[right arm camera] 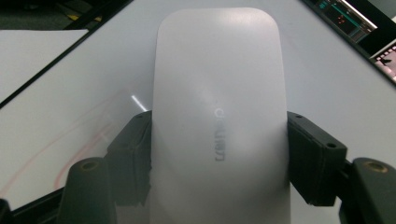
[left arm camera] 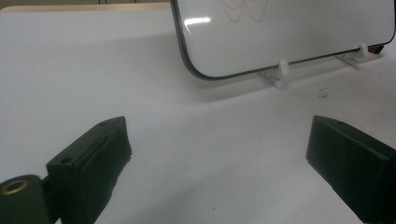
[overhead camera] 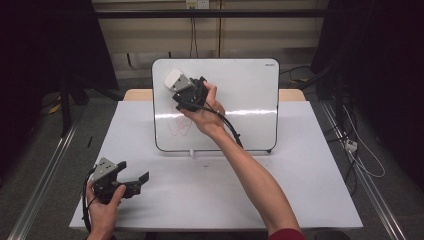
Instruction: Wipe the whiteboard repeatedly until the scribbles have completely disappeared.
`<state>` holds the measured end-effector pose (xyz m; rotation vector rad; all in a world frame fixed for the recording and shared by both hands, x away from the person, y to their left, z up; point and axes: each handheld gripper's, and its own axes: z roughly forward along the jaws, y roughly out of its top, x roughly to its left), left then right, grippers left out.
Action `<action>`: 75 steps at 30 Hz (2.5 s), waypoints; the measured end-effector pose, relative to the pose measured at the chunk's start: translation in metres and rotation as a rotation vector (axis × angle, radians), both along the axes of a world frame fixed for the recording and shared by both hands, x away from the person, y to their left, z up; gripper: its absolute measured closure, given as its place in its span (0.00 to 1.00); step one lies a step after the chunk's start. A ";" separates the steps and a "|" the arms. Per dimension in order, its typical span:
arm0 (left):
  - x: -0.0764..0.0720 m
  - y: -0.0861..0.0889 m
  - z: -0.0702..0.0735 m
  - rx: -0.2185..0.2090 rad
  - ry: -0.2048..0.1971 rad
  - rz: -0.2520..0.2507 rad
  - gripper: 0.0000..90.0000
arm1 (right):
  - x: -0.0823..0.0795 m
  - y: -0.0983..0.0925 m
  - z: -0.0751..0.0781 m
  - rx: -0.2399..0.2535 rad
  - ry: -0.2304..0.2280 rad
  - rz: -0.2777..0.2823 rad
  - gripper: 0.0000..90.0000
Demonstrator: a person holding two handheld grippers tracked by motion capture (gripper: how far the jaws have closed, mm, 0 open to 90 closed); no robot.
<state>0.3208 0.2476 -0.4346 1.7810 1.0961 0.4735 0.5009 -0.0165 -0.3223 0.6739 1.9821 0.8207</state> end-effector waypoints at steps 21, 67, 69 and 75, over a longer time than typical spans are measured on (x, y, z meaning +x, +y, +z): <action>0.002 -0.001 0.000 -0.001 -0.002 0.003 0.07 | -0.006 0.004 -0.009 -0.018 -0.021 -0.005 0.35; 0.002 -0.007 0.000 0.012 0.002 -0.010 0.07 | -0.069 0.002 -0.079 -0.102 0.002 0.097 0.35; 0.003 -0.006 0.000 0.012 0.001 -0.010 0.07 | -0.067 0.003 -0.076 -0.100 0.006 0.099 0.35; 0.003 -0.004 0.000 0.008 -0.002 -0.006 0.07 | -0.054 0.008 -0.062 -0.080 0.000 0.081 0.35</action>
